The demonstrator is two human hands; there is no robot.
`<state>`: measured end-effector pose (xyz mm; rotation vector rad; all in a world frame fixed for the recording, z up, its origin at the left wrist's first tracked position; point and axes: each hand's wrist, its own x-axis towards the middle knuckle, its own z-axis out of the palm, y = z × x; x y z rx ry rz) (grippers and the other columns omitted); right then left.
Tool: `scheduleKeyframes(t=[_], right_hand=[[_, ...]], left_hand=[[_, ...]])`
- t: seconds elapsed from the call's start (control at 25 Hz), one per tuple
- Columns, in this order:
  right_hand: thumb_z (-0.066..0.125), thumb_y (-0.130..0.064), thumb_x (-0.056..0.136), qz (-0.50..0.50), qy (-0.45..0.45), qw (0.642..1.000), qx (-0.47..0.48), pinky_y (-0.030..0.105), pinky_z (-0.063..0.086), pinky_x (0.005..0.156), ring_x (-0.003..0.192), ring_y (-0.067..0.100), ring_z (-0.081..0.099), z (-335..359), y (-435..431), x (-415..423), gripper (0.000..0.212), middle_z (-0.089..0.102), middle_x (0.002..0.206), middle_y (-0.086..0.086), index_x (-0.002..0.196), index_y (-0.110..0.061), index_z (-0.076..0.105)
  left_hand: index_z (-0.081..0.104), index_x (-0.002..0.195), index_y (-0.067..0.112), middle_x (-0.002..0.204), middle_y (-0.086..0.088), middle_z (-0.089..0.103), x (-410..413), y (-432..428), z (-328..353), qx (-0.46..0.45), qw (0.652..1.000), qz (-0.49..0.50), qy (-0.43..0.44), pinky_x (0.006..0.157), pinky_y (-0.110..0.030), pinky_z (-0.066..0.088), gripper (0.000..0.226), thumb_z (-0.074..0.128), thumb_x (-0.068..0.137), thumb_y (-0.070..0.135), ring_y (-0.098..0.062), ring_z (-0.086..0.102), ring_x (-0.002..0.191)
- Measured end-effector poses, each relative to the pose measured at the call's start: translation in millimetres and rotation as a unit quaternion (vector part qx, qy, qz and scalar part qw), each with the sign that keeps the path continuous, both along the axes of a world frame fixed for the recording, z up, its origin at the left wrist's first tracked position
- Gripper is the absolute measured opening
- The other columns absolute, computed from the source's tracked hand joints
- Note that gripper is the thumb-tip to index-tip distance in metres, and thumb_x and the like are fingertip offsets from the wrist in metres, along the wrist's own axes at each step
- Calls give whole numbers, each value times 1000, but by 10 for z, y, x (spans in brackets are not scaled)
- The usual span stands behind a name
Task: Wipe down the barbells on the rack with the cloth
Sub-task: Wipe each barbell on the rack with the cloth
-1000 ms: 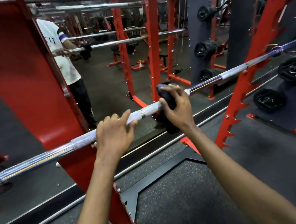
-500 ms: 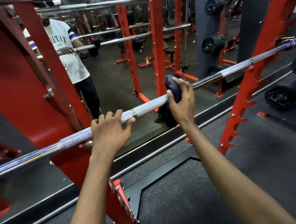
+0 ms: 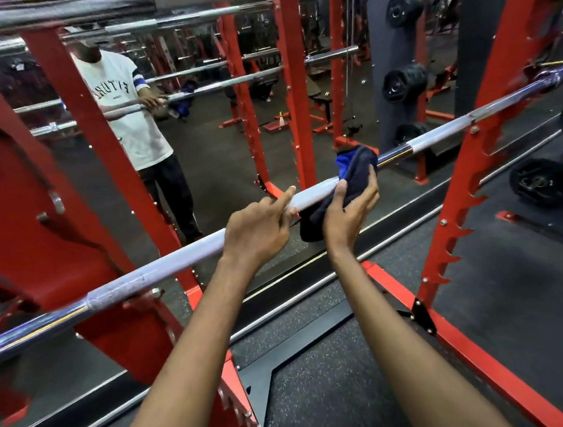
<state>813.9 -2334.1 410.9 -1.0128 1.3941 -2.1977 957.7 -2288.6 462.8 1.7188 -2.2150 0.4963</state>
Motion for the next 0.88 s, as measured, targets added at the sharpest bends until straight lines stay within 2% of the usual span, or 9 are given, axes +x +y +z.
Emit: scheduleKeyframes(t=[0.04, 0.24, 0.36, 0.44, 0.52, 0.64, 0.72, 0.8, 0.88], right_hand=[[58, -12, 102, -7, -47, 999, 0, 12, 27, 117, 143, 25, 39, 25, -17, 34, 55, 39, 154, 17, 152, -4, 39], [52, -24, 105, 91, -301, 949, 31, 39, 47, 110, 129, 28, 59, -18, -4, 205, 44, 54, 145, 14, 146, -12, 40], [44, -21, 108, 122, -435, 889, 74, 20, 55, 71, 83, 17, 69, 115, -90, 41, 16, 68, 99, 9, 113, -10, 55], [36, -23, 108, 166, -514, 837, 90, 13, 41, 43, 44, 8, 57, 237, -154, -103, 34, 59, 54, -3, 77, -16, 48], [31, -22, 107, 181, -549, 812, 84, 13, 34, 36, 28, 6, 45, 255, -242, -224, 41, 45, 36, -9, 66, -19, 36], [42, -29, 104, 201, -499, 836, 107, 15, 46, 44, 40, 5, 59, 34, -260, -282, 33, 61, 48, -7, 74, -18, 48], [60, -29, 93, 126, -394, 906, 85, 22, 57, 72, 78, 14, 73, -102, -206, -307, 10, 76, 94, 5, 99, -21, 60], [72, -16, 85, -1, -227, 972, 66, 15, 47, 93, 102, 11, 61, -89, -103, -377, 37, 61, 122, 8, 120, -17, 59], [74, -1, 79, -97, -79, 992, 27, 6, 40, 95, 100, 5, 51, 68, -66, -514, 50, 51, 120, 7, 127, -5, 61]], left_hand=[[35, 153, 43, 108, 1, 68, -6, 0, -24, -14, 1000, 3, -1, 64, -37, 48, 49, 31, 104, 48, -27, 68, 93], [46, 146, 46, 110, 9, 70, -2, -7, -78, -53, 998, 3, 36, 62, -36, 51, 48, 27, 102, 50, -20, 67, 91], [48, 145, 45, 113, 9, 70, -12, 13, -63, -54, 997, 2, 49, 66, -36, 52, 45, 31, 103, 52, -21, 67, 94], [48, 145, 45, 112, 8, 70, -16, 23, -64, -50, 997, -2, 51, 67, -36, 51, 45, 34, 103, 53, -22, 67, 94], [49, 144, 45, 110, 8, 70, -22, 24, -67, -48, 998, 3, 40, 65, -35, 49, 45, 34, 103, 55, -22, 66, 91], [54, 140, 41, 105, 4, 70, -30, -21, -87, -48, 998, 28, 11, 66, -36, 49, 49, 30, 100, 55, -25, 65, 87], [53, 139, 35, 113, -1, 68, -60, -22, -95, -35, 998, 47, -15, 76, -40, 49, 50, 29, 100, 53, -29, 64, 96], [52, 141, 31, 135, -8, 60, -118, -53, -57, -10, 998, 52, -15, 91, -44, 47, 46, 34, 102, 49, -31, 59, 116], [56, 137, 25, 153, -14, 46, -199, -135, 7, 4, 999, 35, -16, 102, -45, 42, 43, 40, 103, 45, -33, 50, 131]])
